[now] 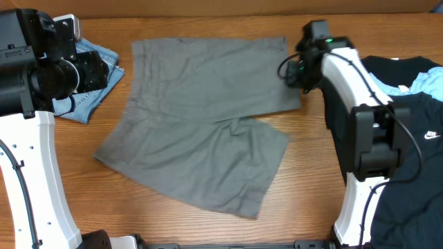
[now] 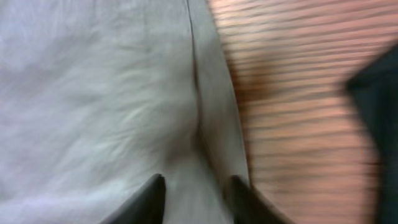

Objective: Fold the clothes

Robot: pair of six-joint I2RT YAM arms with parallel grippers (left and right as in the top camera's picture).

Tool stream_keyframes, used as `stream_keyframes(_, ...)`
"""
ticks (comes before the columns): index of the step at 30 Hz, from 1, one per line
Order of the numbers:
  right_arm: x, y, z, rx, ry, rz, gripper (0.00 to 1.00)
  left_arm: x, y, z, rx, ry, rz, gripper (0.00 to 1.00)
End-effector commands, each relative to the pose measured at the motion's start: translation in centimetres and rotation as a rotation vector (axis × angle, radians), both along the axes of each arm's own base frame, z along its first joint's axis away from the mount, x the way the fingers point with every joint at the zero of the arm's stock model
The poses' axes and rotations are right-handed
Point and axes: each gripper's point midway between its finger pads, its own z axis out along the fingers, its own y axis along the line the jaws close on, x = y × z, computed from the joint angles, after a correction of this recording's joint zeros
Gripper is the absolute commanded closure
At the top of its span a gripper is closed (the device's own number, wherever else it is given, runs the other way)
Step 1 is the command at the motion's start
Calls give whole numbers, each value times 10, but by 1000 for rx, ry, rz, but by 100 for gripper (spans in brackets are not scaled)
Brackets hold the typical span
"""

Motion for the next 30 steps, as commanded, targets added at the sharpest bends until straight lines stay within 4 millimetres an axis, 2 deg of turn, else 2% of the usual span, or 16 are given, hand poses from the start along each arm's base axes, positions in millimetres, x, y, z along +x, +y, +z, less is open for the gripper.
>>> stream_keyframes(1, 13, -8, 40, -12, -65, -19, 53, -4, -2, 4, 21, -6, -21, 48)
stream_keyframes(4, 1, -9, 77, 24, -56, -24, 49, -10, 6, -1, 58, 31, 10, 45)
stream_keyframes(7, -20, -5, 99, 56, -27, -18, 48, -16, 11, -6, 82, 61, 30, 43)
stream_keyframes(10, -44, 0, 108, 54, 33, -25, 48, -23, 15, -10, 101, 97, 45, 29)
stream_keyframes(13, -68, 2, 106, 39, 125, -21, 46, -29, 19, -21, 119, 147, 60, 28)
stream_keyframes(16, -78, 1, 93, 35, 180, -33, 42, -33, 18, -44, 105, 215, 54, 27)
stream_keyframes(18, -85, 0, 75, 32, 225, -47, 40, -36, 17, -66, 91, 272, 53, 28)
stream_keyframes(19, -89, 0, 65, 30, 245, -47, 40, -38, 13, -82, 68, 307, 43, 29)
stream_keyframes(20, -93, 0, 54, 33, 264, -47, 41, -38, 9, -92, 44, 322, 31, 36)
stream_keyframes(21, -100, 0, 36, 33, 291, -46, 41, -38, 4, -110, 13, 349, 13, 45)
stream_keyframes(24, -115, 9, 9, 79, 333, 14, 41, -41, 1, -146, -4, 394, 1, 44)
stream_keyframes(25, -123, 17, -3, 130, 350, 48, 41, -44, 0, -165, -10, 418, 0, 44)
stream_keyframes(26, -126, 20, -7, 151, 356, 63, 42, -47, 0, -176, -12, 432, 0, 44)
stream_keyframes(27, -133, 26, -21, 192, 360, 90, 44, -51, -2, -193, -20, 452, -3, 45)
stream_keyframes(28, -140, 32, -33, 228, 369, 93, 46, -57, -5, -224, -37, 468, -9, 48)
stream_keyframes(30, -145, 34, -40, 246, 373, 94, 47, -60, -5, -242, -34, 468, -8, 50)
